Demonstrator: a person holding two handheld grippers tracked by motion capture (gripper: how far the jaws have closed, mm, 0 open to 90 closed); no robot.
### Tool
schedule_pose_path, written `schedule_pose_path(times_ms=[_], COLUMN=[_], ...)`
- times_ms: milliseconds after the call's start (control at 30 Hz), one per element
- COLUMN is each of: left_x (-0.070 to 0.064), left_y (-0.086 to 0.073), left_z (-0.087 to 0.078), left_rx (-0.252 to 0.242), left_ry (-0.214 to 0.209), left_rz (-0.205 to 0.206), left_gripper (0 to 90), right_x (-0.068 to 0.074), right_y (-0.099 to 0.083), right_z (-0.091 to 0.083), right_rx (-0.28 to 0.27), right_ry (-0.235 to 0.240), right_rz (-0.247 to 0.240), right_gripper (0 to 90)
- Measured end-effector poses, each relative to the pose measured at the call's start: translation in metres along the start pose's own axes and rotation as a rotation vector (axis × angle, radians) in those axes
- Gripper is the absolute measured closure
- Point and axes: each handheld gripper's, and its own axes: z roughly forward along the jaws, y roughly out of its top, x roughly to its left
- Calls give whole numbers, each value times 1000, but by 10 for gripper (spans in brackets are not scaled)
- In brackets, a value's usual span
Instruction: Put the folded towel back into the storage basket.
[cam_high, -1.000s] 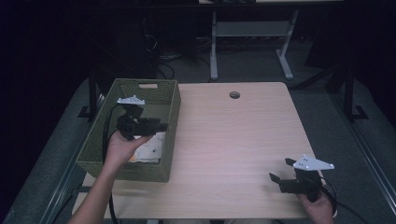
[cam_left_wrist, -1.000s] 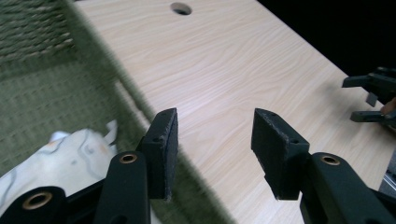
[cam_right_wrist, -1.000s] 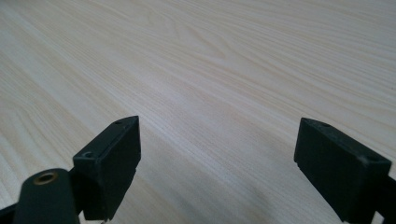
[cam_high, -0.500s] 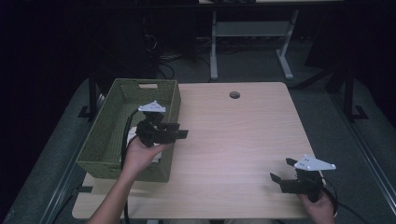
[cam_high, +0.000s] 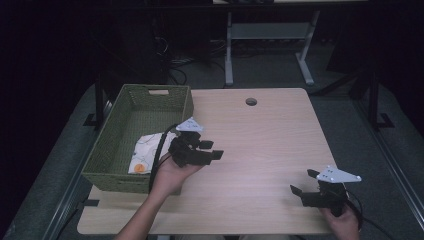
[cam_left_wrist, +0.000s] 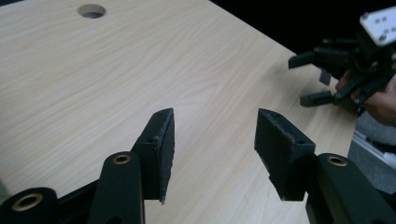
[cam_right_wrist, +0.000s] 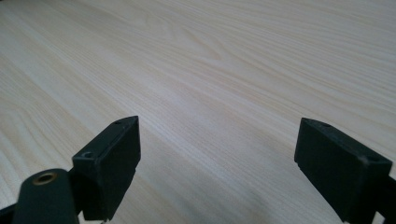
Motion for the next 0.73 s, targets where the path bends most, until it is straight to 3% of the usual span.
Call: schedule_pose_path(times_ms=[267,400,667,733], left_x=[-22,-36,-55,-57], left_y=[-2,-4,-18,-20], left_z=[25,38,65,68], left_rx=[-4,-1,18,26], left_ry=[-48,-52,-90,-75], left_rz=[8,28,36,55], left_gripper=[458,448,421,415], right_x=[-3,-4,-4,-4], right_y=[-1,-1,-2,-3], right_z=[-3,-4,-6,-6], right_rx=[-6,-8,-7,-5], right_ry=[-12,-15,-19,-16], right_rz=[10,11,15,17], right_gripper=[141,141,141,141])
